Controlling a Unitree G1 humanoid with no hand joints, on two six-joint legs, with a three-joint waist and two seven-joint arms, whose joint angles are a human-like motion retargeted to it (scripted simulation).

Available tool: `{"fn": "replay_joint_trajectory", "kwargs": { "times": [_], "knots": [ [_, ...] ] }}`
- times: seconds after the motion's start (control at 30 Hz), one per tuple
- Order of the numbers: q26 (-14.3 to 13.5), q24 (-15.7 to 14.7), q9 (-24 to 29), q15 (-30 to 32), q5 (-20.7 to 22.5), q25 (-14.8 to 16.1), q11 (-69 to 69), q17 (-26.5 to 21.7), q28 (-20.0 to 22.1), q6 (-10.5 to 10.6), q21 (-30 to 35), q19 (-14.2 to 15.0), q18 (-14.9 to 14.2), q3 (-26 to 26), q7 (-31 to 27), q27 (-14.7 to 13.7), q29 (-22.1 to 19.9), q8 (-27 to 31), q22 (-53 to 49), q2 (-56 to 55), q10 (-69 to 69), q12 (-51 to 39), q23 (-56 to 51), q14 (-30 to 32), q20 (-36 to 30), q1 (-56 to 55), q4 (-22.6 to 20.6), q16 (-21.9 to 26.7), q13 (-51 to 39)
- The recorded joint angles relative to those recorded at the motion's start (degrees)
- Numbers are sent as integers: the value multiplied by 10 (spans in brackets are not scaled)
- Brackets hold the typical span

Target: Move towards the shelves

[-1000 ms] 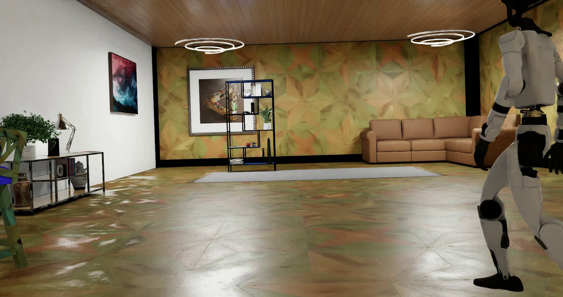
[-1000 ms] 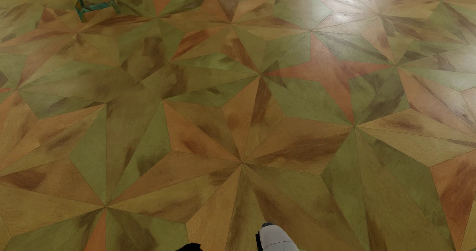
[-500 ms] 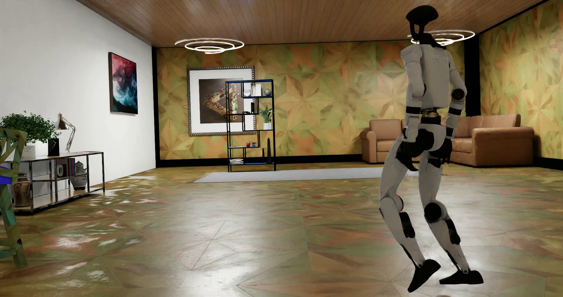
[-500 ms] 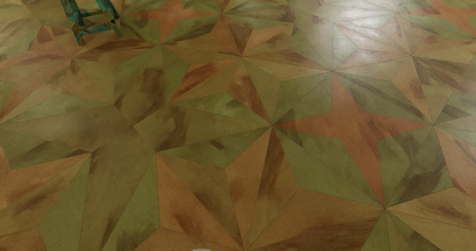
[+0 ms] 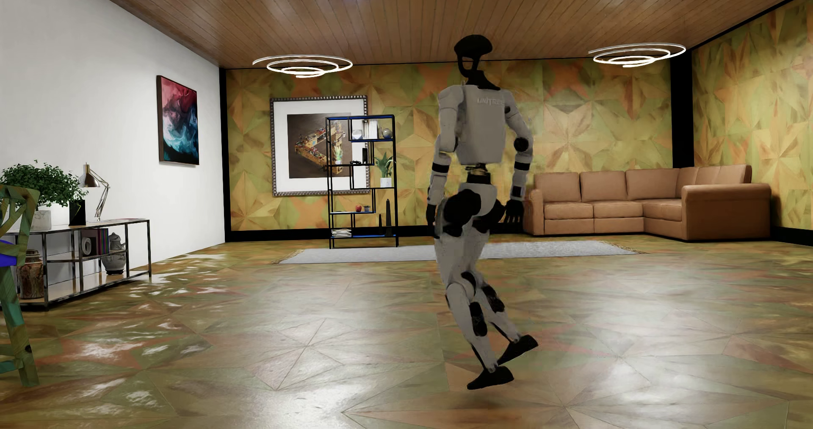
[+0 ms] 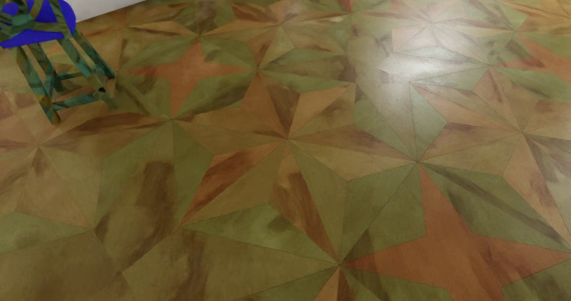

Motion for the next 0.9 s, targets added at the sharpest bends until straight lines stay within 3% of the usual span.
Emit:
{"fn": "replay_joint_trajectory", "kwargs": {
  "times": [0.07, 0.13, 0.17, 0.2, 0.23, 0.27, 0.3, 0.33, 0.37, 0.4, 0.43, 0.47, 0.5, 0.57, 0.6, 0.67, 0.7, 0.73, 0.77, 0.8, 0.83, 0.87, 0.9],
  "knots": [
    [0, 0, 0, 24, -12, 0, -174, -5, 0, 11, -9, 0, 0, -49, 0, 0, 0, 0, -47, -62, -43, -25, -4, -94, 17, 93, 19, 15, 13],
    [0, 0, -18, 63, -22, 0, -354, -1, 0, 8, -11, 0, 0, -68, 0, 0, 0, 0, -78, -98, -57, -51, 4, -158, 42, 156, 26, 26, 21],
    [0, 0, -25, 219, -36, 0, -571, -2, 0, 6, -7, 0, 0, -78, 0, 0, 0, 0, -79, -111, -56, -66, 12, -164, 42, 182, 30, 27, 23],
    [0, 0, -23, 97, -41, 0, -384, -2, 0, 11, -11, 0, 0, -95, 0, 0, 0, 0, -81, -123, -47, -69, 18, -147, 57, 208, 50, 24, 27],
    [0, 0, -21, 34, -37, 0, -320, 2, 0, 14, -6, 0, 0, -106, 0, 0, 0, 0, -90, -137, -26, -62, 29, -111, 79, 232, 72, 20, 29],
    [0, 0, -36, 68, -31, 0, -257, 6, 0, 21, -2, 0, 0, -111, 0, 0, 0, 0, -79, -154, 21, -45, 46, -38, 77, 230, 92, 13, 34],
    [0, 0, -40, 77, -3, 0, -195, 6, 0, 37, 4, 0, 0, -104, 0, 0, 0, 0, -41, -157, 103, -35, 72, 81, 79, 212, 111, -8, 34],
    [0, 0, -34, 49, 17, 0, -163, 9, 0, 38, 0, 0, 0, -92, 0, 0, 0, 0, -13, -127, 220, -22, 86, 179, 84, 172, 115, -15, 28],
    [0, 0, -23, 17, 60, 0, -168, 13, 0, 47, -16, 0, 0, -82, 0, 0, 0, 0, -3, -87, 370, -11, 68, 208, 76, 100, 126, -15, 28],
    [0, 0, -12, 2, 77, 0, -194, 13, 0, 44, -16, 0, 0, -53, 0, 0, 0, 0, 23, -24, 463, -15, 57, 156, 39, 46, 115, -19, 27],
    [0, 0, -8, -3, 75, 0, -219, 14, 0, 28, -17, 0, 0, -20, 0, 0, 0, 0, 41, 29, 509, -7, 39, 110, 56, -19, 89, -33, 17],
    [0, 0, -7, -4, 76, 0, -259, 9, 0, 15, -15, 0, 0, 17, 0, 0, 0, 0, 12, 86, 494, 13, 8, 112, 30, -80, 71, -22, 13],
    [0, 0, -4, -5, 76, 0, -300, 5, 0, 7, -25, 0, 0, 54, 0, 0, 0, 0, 56, 148, 413, 23, -16, 138, 56, -122, 59, -44, 11],
    [0, 0, -3, -20, 55, 0, -355, 1, 0, -14, -37, 0, 0, 106, 0, 0, 0, 0, 54, 249, 190, 51, -71, 203, 13, -194, 43, -29, -1],
    [0, 0, -9, -36, 58, 0, -369, -5, 0, -10, -43, 0, 0, 121, 0, 0, 0, 0, 53, 282, 82, 59, -88, 173, 11, -227, 54, -29, -17],
    [0, 0, -19, -68, 53, 0, -367, -15, 0, -3, -63, 0, 0, 153, 0, 0, 0, 0, 54, 329, -27, 68, -109, -89, 1, -271, 79, -27, -47],
    [0, 0, -18, -64, 41, 0, -355, -15, 0, -6, -72, 0, 0, 170, 0, 0, 0, 0, 50, 350, -26, 76, -109, -128, -7, -284, 90, -23, -56],
    [0, 0, -13, -31, 26, 0, -341, -11, 0, -13, -85, 0, 0, 184, 0, 0, 0, 0, 52, 378, -22, 81, -98, -46, -9, -297, 90, -20, -58],
    [0, 0, -21, 33, 4, 0, -303, -7, 0, -23, -93, 0, 0, 187, 0, 0, 0, 0, 58, 385, 23, 86, -88, 87, -11, -316, 76, -20, -50],
    [0, 0, -30, 137, -22, 0, -226, 0, 0, -45, -99, 0, 0, 178, 0, 0, 0, 0, 65, 358, 69, 87, -73, 187, -12, -328, 44, -21, -38],
    [0, 0, -31, 219, -30, 0, -117, 1, 0, -58, -65, 0, 0, 162, 0, 0, 0, 0, 85, 315, 113, 81, -32, 206, -2, -313, 26, -18, -32],
    [0, 0, -35, 223, -39, 0, 13, 0, 0, -70, -62, 0, 0, 144, 0, 0, 0, 0, 85, 234, 126, 69, -31, 190, 10, -293, -6, -15, -16],
    [0, 0, -20, 139, -38, 0, 106, -1, 0, -76, -43, 0, 0, 118, 0, 0, 0, 0, 94, 178, 114, 56, -25, 162, 42, -235, -22, -19, -9]
  ]
}}
